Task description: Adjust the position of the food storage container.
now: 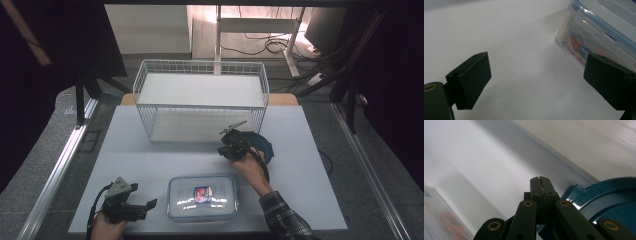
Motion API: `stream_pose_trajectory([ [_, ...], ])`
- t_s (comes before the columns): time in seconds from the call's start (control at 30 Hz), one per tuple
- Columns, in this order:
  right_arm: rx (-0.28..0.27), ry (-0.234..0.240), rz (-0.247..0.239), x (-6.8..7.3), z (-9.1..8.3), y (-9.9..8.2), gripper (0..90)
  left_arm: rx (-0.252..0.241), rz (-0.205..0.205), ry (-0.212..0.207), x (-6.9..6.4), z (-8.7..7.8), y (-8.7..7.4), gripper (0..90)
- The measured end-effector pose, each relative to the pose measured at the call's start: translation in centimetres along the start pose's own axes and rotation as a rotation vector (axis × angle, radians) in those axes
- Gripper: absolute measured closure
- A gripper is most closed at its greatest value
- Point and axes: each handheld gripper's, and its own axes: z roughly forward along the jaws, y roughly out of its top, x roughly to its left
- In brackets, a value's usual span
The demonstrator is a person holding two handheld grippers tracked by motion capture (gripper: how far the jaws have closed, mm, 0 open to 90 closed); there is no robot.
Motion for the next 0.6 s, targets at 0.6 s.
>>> stream_pose_trajectory([
  [0.6,-0.052,-0.049,0.047,-1.6,-2.2,-1.2,89.8,0.008,-0.001,-0.007,0.0,0.2,0.0,7.4],
])
